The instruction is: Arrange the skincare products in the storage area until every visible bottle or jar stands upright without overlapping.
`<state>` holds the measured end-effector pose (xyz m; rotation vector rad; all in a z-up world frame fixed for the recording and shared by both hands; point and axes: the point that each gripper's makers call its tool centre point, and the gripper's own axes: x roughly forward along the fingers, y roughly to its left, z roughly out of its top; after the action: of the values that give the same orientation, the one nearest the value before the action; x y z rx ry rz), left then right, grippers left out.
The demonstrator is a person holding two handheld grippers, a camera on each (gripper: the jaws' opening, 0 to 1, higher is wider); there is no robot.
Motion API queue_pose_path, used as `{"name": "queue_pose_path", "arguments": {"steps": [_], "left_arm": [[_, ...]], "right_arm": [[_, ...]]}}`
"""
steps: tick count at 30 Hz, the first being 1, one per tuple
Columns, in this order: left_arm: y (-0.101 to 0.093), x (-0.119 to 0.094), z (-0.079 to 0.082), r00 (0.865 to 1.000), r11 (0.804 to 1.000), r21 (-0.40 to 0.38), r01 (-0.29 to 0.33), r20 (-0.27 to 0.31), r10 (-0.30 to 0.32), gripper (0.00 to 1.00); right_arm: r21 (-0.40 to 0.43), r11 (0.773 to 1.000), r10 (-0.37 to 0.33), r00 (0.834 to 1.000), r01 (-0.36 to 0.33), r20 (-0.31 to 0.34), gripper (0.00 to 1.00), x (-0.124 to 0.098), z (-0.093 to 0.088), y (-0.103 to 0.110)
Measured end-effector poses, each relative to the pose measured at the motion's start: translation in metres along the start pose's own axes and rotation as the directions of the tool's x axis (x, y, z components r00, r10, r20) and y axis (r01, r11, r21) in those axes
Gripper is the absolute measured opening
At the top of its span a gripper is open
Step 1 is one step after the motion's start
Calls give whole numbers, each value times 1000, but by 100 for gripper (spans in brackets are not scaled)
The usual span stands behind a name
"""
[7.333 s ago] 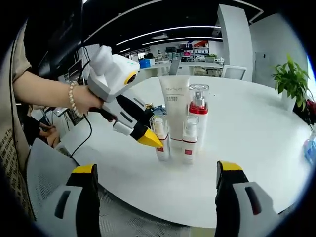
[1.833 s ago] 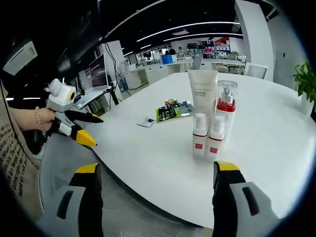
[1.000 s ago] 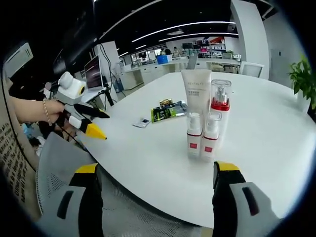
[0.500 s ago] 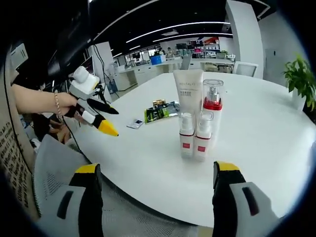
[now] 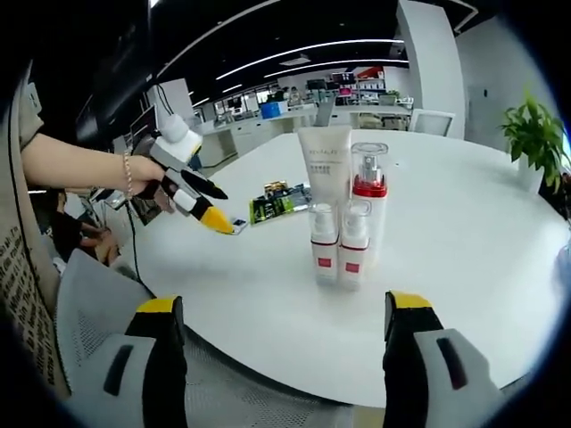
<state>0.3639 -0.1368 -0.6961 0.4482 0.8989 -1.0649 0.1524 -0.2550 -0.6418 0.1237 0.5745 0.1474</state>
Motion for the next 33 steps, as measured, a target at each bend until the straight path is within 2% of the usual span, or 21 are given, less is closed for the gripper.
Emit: {"name": "queue_pose_path", "arguments": {"steps": [10,14,17,24,28,30,33], "left_arm": [[18,18,25,998,997,75,9,-55,-5,96],[25,28,33,997,997,74,20,-69,-15,96],[32,39,31,994,996,89,19,-111,-9,95],[42,55,36,986,991,128,33,-165,-12,95],[49,65,32,974,991,129,46,-227,-16,96],[55,69,30,967,988,148,35,-255,4,95],[55,74,26,957,986,159,50,-291,-1,95]], "right_arm": [[18,1000,-22,1000,22,5,92,-1,0,-5],[25,999,-29,1000,29,3,92,-1,0,-6],[33,999,-33,999,33,2,92,-1,-1,-7],[43,998,-40,999,40,0,91,-1,-1,-9],[50,998,-43,999,43,-1,91,-2,-1,-10],[51,998,-45,999,45,-2,91,-2,-1,-10],[53,997,-47,999,47,-8,90,-1,-3,-11]]}}
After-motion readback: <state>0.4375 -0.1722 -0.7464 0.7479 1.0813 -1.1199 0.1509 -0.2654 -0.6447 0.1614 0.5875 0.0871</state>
